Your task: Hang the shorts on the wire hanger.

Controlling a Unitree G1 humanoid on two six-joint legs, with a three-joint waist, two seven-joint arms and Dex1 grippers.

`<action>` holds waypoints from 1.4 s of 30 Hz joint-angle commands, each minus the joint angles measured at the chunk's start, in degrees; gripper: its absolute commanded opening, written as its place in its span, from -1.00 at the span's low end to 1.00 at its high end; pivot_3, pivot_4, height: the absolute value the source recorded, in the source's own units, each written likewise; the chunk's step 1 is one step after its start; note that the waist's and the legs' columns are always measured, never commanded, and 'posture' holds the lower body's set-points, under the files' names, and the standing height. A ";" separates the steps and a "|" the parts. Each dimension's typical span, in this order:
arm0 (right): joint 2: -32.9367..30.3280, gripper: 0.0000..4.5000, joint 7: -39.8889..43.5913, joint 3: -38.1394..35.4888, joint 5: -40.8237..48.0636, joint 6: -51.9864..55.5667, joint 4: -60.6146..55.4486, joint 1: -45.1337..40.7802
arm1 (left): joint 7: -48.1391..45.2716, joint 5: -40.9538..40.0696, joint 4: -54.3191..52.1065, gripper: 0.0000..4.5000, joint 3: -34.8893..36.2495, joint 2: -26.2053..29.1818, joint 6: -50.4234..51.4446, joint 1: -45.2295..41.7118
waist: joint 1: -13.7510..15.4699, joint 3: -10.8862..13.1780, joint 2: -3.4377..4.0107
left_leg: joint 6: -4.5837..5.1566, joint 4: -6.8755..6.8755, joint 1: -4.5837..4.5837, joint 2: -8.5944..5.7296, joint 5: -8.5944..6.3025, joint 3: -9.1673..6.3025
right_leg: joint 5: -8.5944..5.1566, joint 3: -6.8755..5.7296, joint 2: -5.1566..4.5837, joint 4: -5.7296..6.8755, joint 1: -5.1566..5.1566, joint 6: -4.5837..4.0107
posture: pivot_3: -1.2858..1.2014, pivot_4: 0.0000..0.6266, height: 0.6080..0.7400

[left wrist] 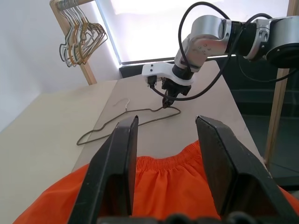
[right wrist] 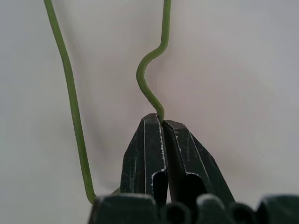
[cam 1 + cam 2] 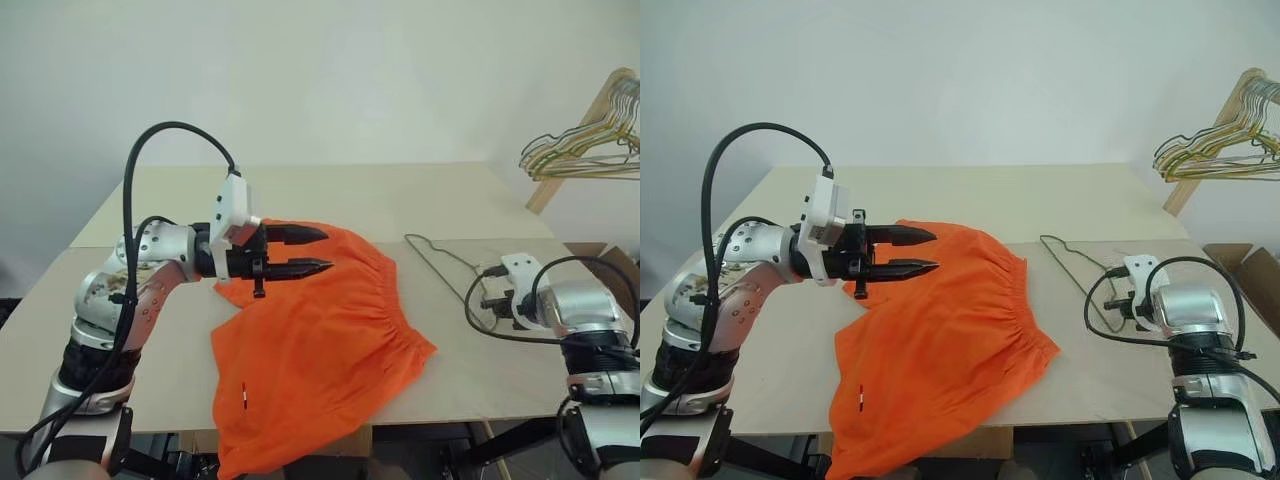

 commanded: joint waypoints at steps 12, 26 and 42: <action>-0.95 -0.99 -0.77 -11.52 4.60 0.42 -30.16 8.13 | -2.46 1.72 4.13 -0.06 -1.01 -0.82 -1.97 -3.81 | -1.69 -0.01 0.09 | 0.01 -0.01 0.00 -0.02 0.00 0.03 | 0.00 0.00 0.01 -0.03 0.03 0.01 | -0.03 -1.00 1.00; -11.61 -0.99 8.69 -11.31 0.49 -39.35 -43.96 23.78 | -3.47 4.34 8.86 -0.06 -0.83 -0.35 -3.24 -5.18 | -2.41 0.00 0.10 | 0.02 -0.01 0.02 0.00 -0.01 0.04 | -0.01 -0.01 0.01 -0.08 0.09 0.04 | -0.05 -1.00 1.00; -17.43 -1.00 7.94 -11.82 -13.08 -82.55 -35.53 24.92 | -8.38 13.37 41.86 0.77 -1.45 -4.47 -11.57 -23.89 | -4.36 0.01 0.08 | 0.02 -0.01 0.07 0.01 -0.01 0.10 | -0.01 0.03 0.04 -0.09 0.11 0.05 | -0.12 -1.00 1.00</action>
